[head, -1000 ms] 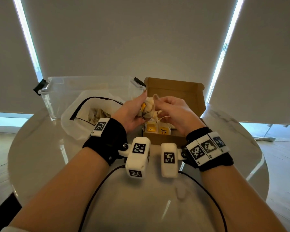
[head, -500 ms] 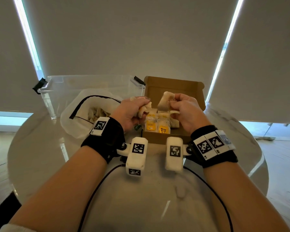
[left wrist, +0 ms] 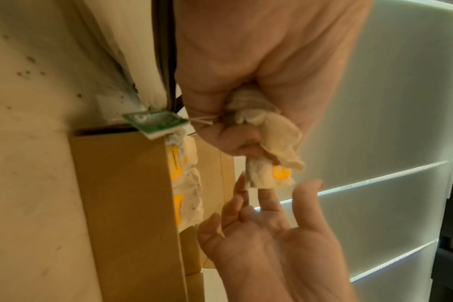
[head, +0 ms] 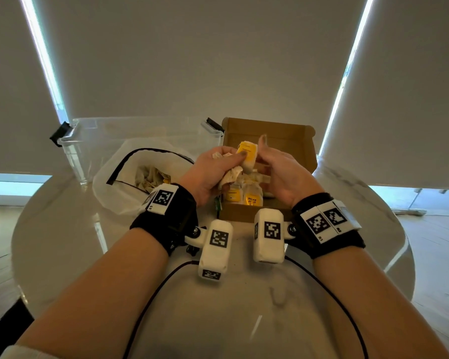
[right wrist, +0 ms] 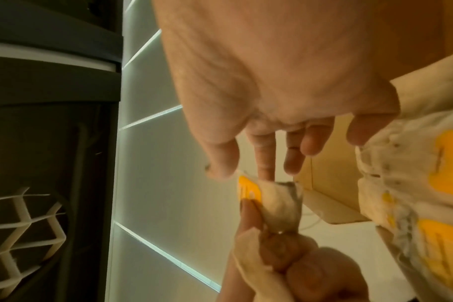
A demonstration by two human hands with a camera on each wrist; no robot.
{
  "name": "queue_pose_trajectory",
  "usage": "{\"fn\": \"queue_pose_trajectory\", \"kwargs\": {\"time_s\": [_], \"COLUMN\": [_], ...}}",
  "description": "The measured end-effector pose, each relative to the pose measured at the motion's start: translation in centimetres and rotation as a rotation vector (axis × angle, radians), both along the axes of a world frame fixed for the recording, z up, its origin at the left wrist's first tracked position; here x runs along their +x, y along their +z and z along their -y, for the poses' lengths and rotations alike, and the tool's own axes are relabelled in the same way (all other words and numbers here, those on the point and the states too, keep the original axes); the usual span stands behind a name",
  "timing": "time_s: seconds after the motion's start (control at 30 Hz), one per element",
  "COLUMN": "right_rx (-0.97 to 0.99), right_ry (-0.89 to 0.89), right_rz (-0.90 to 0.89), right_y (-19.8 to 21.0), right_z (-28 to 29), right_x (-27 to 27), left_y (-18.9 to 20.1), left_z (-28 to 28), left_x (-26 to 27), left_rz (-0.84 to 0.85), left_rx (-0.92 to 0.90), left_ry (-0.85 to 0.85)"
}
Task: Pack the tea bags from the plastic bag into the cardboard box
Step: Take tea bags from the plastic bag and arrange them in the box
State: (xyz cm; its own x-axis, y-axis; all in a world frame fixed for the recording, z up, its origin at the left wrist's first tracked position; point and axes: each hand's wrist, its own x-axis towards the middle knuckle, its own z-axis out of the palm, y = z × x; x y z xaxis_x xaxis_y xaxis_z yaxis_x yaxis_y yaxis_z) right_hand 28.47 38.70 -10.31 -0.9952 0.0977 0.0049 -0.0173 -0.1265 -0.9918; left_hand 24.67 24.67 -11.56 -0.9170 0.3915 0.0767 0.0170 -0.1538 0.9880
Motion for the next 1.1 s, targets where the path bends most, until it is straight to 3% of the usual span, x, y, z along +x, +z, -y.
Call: {"fn": "queue_pose_trajectory", "kwargs": {"time_s": [0.23, 0.37, 0.5, 0.67, 0.9, 1.1], "right_rx": [0.304, 0.498, 0.545, 0.441, 0.439, 0.503], "right_ry": [-0.35, -0.471, -0.379, -0.341, -0.336, -0.455], "right_rz": [-0.039, 0.225, 0.434, 0.29, 0.25, 0.055], "right_y": [-0.1, -1.0, -2.1, -3.2, -3.4, -1.0], "right_z": [-2.4, -4.4, -4.5, -4.0, -3.9, -2.9], "right_x": [-1.0, -2.2, -3.1, -3.1, -2.7, -1.4], "left_y": [-0.2, -0.2, -0.2, -0.1, 0.4, 0.9], "left_z": [-0.3, -0.1, -0.1, -0.2, -0.3, -0.3], "left_x": [0.0, 0.2, 0.1, 0.3, 0.7, 0.7], "left_rz": [0.024, 0.136, 0.153, 0.143, 0.23, 0.306], "left_rx": [-0.065, 0.001, -0.036, -0.055, 0.052, 0.154], "left_ry": [0.054, 0.088, 0.103, 0.076, 0.086, 0.072]}}
